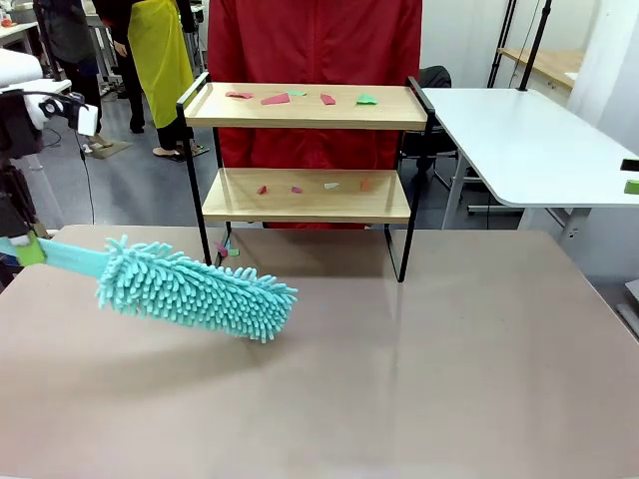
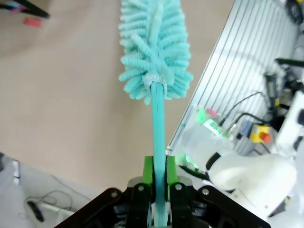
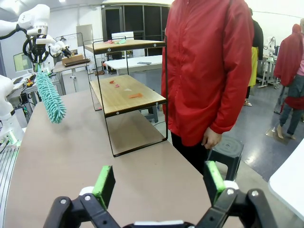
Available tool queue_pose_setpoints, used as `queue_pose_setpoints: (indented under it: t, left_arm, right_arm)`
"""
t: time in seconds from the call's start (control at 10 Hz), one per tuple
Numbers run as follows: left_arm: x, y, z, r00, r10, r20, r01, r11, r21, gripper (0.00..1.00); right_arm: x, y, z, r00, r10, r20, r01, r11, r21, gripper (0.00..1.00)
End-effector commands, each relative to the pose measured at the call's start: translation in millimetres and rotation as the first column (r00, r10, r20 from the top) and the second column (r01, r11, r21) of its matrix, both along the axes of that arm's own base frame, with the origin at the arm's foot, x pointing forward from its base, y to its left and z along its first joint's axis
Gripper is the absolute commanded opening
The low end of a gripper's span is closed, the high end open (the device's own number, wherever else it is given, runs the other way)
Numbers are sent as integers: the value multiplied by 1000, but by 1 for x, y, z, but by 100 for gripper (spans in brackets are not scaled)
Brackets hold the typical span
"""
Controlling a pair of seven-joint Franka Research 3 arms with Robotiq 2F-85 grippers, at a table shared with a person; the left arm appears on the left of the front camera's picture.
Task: Clean the shelf.
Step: Clean the specific section of the Shelf indicated by the human with the Duster.
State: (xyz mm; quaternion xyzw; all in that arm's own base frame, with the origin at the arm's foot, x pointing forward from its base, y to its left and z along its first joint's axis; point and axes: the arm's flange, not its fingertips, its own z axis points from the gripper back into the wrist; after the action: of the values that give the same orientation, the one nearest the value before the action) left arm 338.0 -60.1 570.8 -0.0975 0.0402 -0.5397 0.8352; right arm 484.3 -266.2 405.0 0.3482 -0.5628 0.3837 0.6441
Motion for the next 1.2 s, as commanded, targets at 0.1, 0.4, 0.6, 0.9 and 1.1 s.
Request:
queue_pose_setpoints:
  t: [0.1, 0.4, 0.6, 0.9, 1.1]
  left_arm:
    - [-11, 3, 21, 999, -32, 7, 31, 996, 86, 13]
    - [-6, 4, 15, 1000, -13, -2, 13, 998, 55, 13]
    - [-6, 4, 15, 1000, -13, -2, 13, 998, 55, 13]
    - [-6, 4, 15, 1000, -13, -2, 13, 998, 55, 13]
    - [-6, 4, 15, 1000, -13, -2, 13, 998, 55, 13]
  right_arm:
    - [0, 2, 4, 1000, 1, 6, -1, 1000, -4, 100]
    - [0, 2, 4, 1000, 1, 6, -1, 1000, -4, 100]
    - [0, 2, 4, 1000, 1, 6, -1, 1000, -4, 100]
    - [0, 2, 4, 1000, 1, 6, -1, 1000, -4, 100]
    - [0, 2, 4, 1000, 1, 6, -1, 1000, -4, 100]
